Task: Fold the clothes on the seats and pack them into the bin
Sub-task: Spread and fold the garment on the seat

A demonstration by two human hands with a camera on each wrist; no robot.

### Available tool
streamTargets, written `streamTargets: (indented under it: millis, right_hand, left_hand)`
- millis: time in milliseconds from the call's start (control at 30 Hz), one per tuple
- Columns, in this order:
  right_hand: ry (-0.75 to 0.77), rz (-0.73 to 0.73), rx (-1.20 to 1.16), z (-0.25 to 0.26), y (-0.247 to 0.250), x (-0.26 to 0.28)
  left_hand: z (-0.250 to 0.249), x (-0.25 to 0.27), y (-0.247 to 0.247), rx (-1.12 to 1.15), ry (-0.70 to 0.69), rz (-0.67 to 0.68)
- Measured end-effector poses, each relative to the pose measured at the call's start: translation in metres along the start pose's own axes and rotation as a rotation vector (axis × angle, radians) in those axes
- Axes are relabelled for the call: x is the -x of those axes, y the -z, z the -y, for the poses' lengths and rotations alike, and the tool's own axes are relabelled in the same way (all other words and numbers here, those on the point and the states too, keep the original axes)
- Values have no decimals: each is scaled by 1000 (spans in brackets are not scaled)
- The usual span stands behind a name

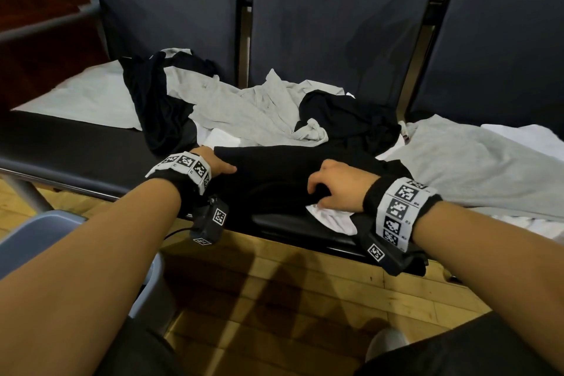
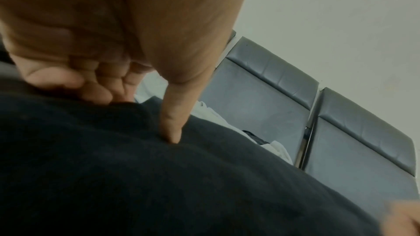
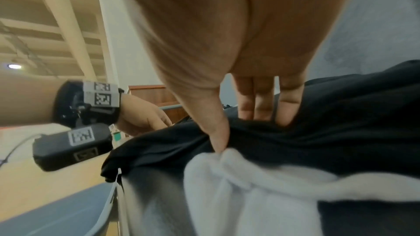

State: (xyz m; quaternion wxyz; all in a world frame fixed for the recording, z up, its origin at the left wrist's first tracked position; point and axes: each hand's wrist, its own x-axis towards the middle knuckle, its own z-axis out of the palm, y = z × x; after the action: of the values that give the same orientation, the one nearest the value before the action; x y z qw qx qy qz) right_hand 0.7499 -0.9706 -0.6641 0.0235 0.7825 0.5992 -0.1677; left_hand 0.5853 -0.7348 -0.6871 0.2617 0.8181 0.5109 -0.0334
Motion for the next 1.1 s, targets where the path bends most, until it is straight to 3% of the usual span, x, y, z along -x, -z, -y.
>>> streamTargets:
  millis: [200, 333, 367, 467, 533, 733, 900, 1000, 1100]
  right_hand:
    - [57, 20, -43, -5, 10, 3]
    - [51, -164, -62, -3, 8, -4]
    - [61, -146, -80, 2, 6, -6]
    - [31, 117, -52, 24, -12, -10]
    - [-10, 215, 2, 32, -21, -9]
    - [-21, 200, 18, 42, -20, -13]
    - [51, 166, 4, 62, -17, -16]
    - [41, 21, -134, 57, -1, -20]
    - [-100, -182, -724, 40, 23, -16]
  left_hand:
    - [6, -13, 8, -71, -17, -20]
    - [12, -19, 12, 2, -25, -154]
    - [12, -19, 11, 11, -22, -139]
    - [11, -16, 9, 20, -12, 22]
    - [12, -12, 10, -3, -33, 83]
    - [23, -4, 27, 127, -117, -135]
    - [23, 17, 41, 232, -157, -121]
    - [4, 35, 48, 411, -182, -60]
    - [-36, 54, 48, 523, -289, -27]
